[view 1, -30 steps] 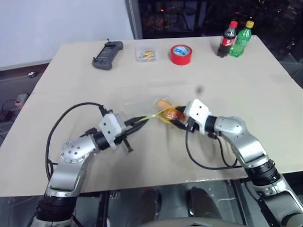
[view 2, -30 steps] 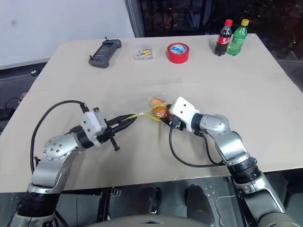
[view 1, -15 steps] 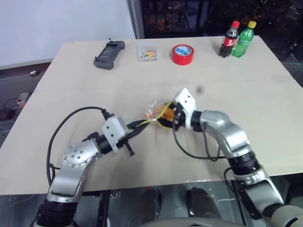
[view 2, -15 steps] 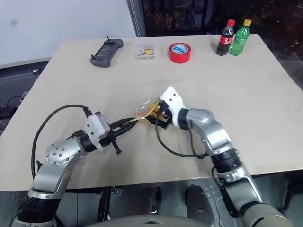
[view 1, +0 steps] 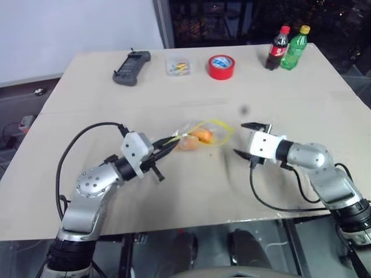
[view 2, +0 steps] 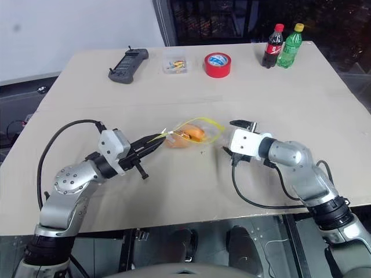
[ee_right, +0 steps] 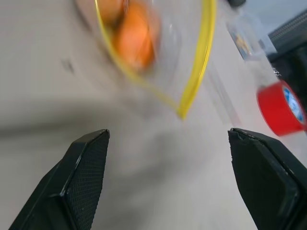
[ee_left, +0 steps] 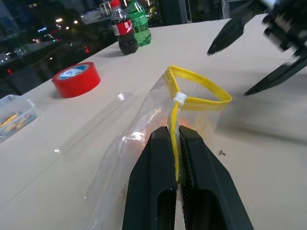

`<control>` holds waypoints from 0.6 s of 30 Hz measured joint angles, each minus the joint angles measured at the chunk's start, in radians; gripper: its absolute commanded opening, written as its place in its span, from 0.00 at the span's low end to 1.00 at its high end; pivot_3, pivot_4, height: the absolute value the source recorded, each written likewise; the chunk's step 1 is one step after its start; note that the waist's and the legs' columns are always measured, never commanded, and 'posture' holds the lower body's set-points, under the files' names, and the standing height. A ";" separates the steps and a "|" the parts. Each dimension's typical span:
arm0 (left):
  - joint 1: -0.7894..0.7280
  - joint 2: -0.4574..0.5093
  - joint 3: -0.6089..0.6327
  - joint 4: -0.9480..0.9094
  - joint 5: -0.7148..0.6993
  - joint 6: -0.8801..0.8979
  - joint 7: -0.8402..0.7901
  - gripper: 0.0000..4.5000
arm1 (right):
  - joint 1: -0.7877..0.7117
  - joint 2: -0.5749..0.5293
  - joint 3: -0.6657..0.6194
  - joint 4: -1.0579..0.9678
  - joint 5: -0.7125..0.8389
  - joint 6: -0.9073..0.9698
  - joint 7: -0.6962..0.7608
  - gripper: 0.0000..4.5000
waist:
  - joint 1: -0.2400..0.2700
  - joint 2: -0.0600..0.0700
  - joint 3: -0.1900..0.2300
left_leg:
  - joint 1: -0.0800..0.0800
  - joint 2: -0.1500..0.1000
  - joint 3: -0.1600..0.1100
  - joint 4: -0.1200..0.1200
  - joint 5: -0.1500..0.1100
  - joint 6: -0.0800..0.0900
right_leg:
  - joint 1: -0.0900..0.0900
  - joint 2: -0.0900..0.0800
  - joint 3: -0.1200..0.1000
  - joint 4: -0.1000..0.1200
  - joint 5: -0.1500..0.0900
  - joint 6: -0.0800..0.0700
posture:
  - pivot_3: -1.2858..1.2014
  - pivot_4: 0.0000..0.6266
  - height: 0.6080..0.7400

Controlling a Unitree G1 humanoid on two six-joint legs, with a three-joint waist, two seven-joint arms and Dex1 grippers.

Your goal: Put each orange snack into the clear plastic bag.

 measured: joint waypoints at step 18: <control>-0.050 0.009 0.002 0.013 0.001 -0.001 -0.010 0.00 | -0.230 0.153 -0.012 0.359 0.017 -0.188 -0.013 0.01 | 0.004 0.000 0.000 | 0.000 -0.001 0.000 0.000 0.000 0.000 | 0.000 0.001 -0.001 -0.001 0.000 0.000 | 0.52 0.24 1.00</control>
